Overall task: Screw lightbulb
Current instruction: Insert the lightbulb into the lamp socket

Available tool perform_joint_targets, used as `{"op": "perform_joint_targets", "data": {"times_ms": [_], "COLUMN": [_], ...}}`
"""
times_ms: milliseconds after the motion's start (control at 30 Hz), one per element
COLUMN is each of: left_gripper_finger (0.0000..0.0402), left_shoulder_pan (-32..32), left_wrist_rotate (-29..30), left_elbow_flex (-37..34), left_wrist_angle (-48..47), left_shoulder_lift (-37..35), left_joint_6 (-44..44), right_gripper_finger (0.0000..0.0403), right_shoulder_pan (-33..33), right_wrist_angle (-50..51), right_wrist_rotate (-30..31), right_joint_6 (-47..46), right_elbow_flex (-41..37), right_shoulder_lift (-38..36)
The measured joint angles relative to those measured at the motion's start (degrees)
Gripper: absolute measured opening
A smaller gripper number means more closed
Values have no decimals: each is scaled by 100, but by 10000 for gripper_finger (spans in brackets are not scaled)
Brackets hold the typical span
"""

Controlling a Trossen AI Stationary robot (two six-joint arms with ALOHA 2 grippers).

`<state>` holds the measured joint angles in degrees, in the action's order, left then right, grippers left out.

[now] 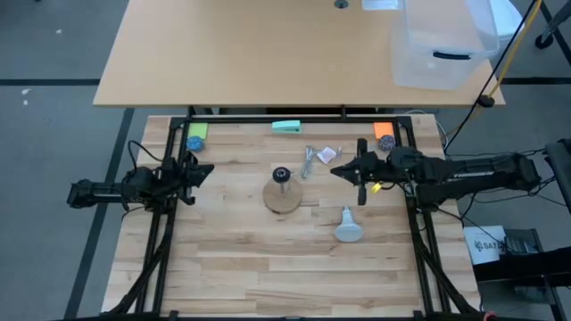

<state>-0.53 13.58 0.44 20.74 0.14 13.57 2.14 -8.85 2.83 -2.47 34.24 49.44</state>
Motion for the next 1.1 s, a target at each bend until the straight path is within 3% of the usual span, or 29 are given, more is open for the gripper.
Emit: {"op": "perform_joint_targets", "data": {"times_ms": [133, 300, 633, 767, 900, 1000, 1100], "left_gripper_finger": [0, 0, 0, 0, 0, 0, 0], "left_shoulder_pan": [0, 19, 17, 13, 11, 13, 13], "left_wrist_rotate": [8, -150, -684, -1275, -2009, -2272, -2325], "left_elbow_flex": [0, 37, 41, 43, 46, 54, 54], "left_wrist_angle": [-48, 141, 185, 434, 851, 1000, 1015], "left_shoulder_lift": [3, 120, 905, 1187, 1485, 1745, 2017], "left_joint_6": [99, -232, -449, -770, -968, -977, -977], "right_gripper_finger": [8, 45, 171, 229, 277, 292, 293], "right_shoulder_pan": [-140, -705, -1771, -1802, -1785, -1762, -1850], "right_wrist_angle": [11, 177, 952, 1317, 1466, 1911, 3015], "right_wrist_rotate": [-186, -213, 1539, 1588, 1570, 1364, 1450], "right_joint_6": [-357, -794, -839, -1543, -1656, -1649, -2035], "right_elbow_flex": [0, 189, 1363, 1928, 2424, 2915, 3578], "right_shoulder_lift": [227, 587, 1816, 2294, 2801, 3168, 3586]}}
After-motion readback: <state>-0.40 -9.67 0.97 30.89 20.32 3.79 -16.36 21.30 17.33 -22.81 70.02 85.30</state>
